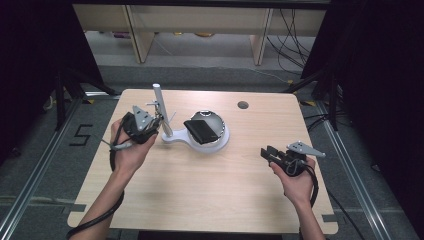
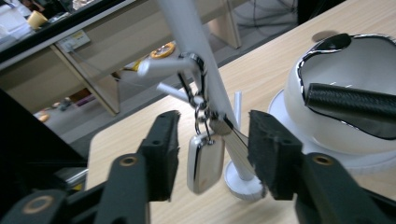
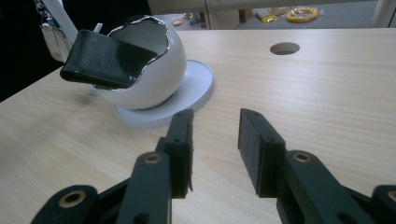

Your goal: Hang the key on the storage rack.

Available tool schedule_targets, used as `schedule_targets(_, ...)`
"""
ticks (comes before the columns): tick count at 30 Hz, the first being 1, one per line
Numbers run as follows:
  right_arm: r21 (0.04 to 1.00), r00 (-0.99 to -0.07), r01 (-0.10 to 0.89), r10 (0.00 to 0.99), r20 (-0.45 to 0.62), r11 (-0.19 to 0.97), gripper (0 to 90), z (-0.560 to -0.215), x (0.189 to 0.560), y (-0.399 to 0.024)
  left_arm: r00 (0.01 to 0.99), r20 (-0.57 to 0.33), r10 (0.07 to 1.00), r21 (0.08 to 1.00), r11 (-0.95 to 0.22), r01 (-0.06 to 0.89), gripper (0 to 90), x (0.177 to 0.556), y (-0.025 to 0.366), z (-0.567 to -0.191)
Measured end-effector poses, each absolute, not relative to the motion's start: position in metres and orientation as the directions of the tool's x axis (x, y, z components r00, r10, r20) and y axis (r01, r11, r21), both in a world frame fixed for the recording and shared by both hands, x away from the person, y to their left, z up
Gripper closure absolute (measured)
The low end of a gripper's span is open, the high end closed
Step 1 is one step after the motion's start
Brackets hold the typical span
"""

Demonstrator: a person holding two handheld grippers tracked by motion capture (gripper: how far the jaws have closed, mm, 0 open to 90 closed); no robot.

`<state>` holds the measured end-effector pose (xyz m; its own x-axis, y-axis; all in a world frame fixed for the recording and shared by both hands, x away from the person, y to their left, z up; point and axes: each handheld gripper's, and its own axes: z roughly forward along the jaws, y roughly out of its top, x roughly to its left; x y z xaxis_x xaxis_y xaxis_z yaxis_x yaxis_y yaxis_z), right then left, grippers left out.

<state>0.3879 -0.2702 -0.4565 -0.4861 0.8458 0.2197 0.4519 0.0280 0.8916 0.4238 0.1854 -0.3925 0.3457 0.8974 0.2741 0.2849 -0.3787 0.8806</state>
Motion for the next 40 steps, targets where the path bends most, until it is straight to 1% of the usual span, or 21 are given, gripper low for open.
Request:
schedule_targets(3, 0.889, -0.481, 0.458, 0.847, 0.224, 0.025, 66.1, -0.456, 0.388, -0.271, 0.366, 0.21, 0.907, 0.91, -0.318, 0.266, 45.1, 0.414, 0.2, -0.405)
schedule_targets(7, 0.873, -0.456, 0.489, 0.852, 0.258, -0.003, 65.8, -0.456, 0.385, -0.27, 0.359, 0.154, 0.921, 0.931, -0.257, 0.26, 39.9, 0.399, 0.219, -0.425)
schedule_targets(8, 0.886, -0.47, 0.463, 0.855, 0.219, 0.028, 65.7, -0.458, 0.387, -0.272, 0.352, 0.144, 0.925, 0.934, -0.245, 0.261, 39.2, 0.395, 0.223, -0.431)
schedule_targets(13, 0.875, -0.462, 0.483, 0.858, 0.225, 0.031, 64.8, -0.463, 0.387, -0.272, 0.343, 0.092, 0.935, 0.939, -0.196, 0.282, 37.7, 0.38, 0.242, -0.465)
schedule_targets(14, 0.879, -0.476, 0.475, 0.853, 0.213, 0.045, 64.6, -0.465, 0.388, -0.273, 0.339, 0.081, 0.937, 0.939, -0.186, 0.289, 37.5, 0.377, 0.245, -0.472)
schedule_targets(15, 0.866, -0.455, 0.5, 0.854, 0.251, 0.011, 64.5, -0.466, 0.387, -0.27, 0.331, 0.071, 0.941, 0.938, -0.176, 0.299, 37.3, 0.374, 0.248, -0.479)
schedule_targets(16, 0.878, -0.47, 0.477, 0.857, 0.212, 0.045, 64.3, -0.469, 0.39, -0.273, 0.328, 0.061, 0.943, 0.937, -0.168, 0.307, 37.1, 0.372, 0.251, -0.486)
schedule_targets(18, 0.863, -0.459, 0.504, 0.857, 0.232, 0.036, 63.9, -0.471, 0.389, -0.272, 0.324, 0.044, 0.945, 0.936, -0.153, 0.318, 36.7, 0.368, 0.255, -0.498)
schedule_targets(20, 0.868, -0.473, 0.494, 0.856, 0.211, 0.059, 63.5, -0.474, 0.391, -0.273, 0.32, 0.024, 0.947, 0.934, -0.136, 0.332, 36.5, 0.364, 0.259, -0.508)
schedule_targets(21, 0.862, -0.459, 0.505, 0.858, 0.229, 0.04, 63.4, -0.475, 0.39, -0.272, 0.322, 0.011, 0.947, 0.935, -0.124, 0.331, 36.3, 0.364, 0.261, -0.512)
schedule_targets(22, 0.864, -0.47, 0.498, 0.859, 0.201, 0.071, 63.3, -0.476, 0.391, -0.273, 0.321, 0.003, 0.947, 0.937, -0.115, 0.331, 36.1, 0.363, 0.262, -0.515)
schedule_targets(23, 0.856, -0.454, 0.515, 0.862, 0.228, 0.045, 63.2, -0.478, 0.39, -0.271, 0.317, -0.006, 0.948, 0.941, -0.101, 0.321, 36.1, 0.362, 0.264, -0.517)
schedule_targets(24, 0.87, -0.47, 0.49, 0.859, 0.202, 0.063, 63.0, -0.481, 0.393, -0.273, 0.317, -0.009, 0.948, 0.945, -0.096, 0.314, 36.1, 0.361, 0.265, -0.52)
schedule_targets(27, 0.87, -0.476, 0.487, 0.859, 0.19, 0.078, 62.8, -0.488, 0.393, -0.275, 0.319, -0.016, 0.948, 0.951, -0.084, 0.298, 36.2, 0.36, 0.268, -0.524)
schedule_targets(30, 0.854, -0.454, 0.518, 0.862, 0.225, 0.049, 62.3, -0.494, 0.391, -0.274, 0.31, -0.017, 0.951, 0.955, -0.076, 0.285, 36.3, 0.358, 0.269, -0.524)
schedule_targets(31, 0.868, -0.47, 0.489, 0.864, 0.179, 0.086, 62.1, -0.496, 0.394, -0.277, 0.309, -0.018, 0.951, 0.956, -0.074, 0.284, 36.2, 0.358, 0.269, -0.524)
schedule_targets(35, 0.864, -0.465, 0.495, 0.869, 0.172, 0.094, 61.1, -0.5, 0.394, -0.277, 0.301, -0.012, 0.953, 0.956, -0.078, 0.284, 36.0, 0.358, 0.268, -0.524)
schedule_targets(36, 0.86, -0.45, 0.506, 0.871, 0.196, 0.068, 60.8, -0.501, 0.393, -0.275, 0.297, -0.013, 0.955, 0.955, -0.076, 0.285, 36.0, 0.358, 0.268, -0.524)
schedule_targets(37, 0.863, -0.464, 0.495, 0.87, 0.166, 0.099, 60.7, -0.502, 0.394, -0.276, 0.297, -0.014, 0.955, 0.955, -0.075, 0.286, 36.0, 0.358, 0.268, -0.524)
schedule_targets(38, 0.848, -0.446, 0.525, 0.872, 0.203, 0.071, 60.4, -0.501, 0.392, -0.274, 0.299, -0.011, 0.954, 0.955, -0.078, 0.286, 35.9, 0.358, 0.268, -0.524)
schedule_targets(40, 0.86, -0.476, 0.505, 0.857, 0.199, 0.081, 60.3, -0.503, 0.394, -0.275, 0.3, -0.012, 0.954, 0.953, -0.08, 0.292, 36.1, 0.359, 0.269, -0.524)
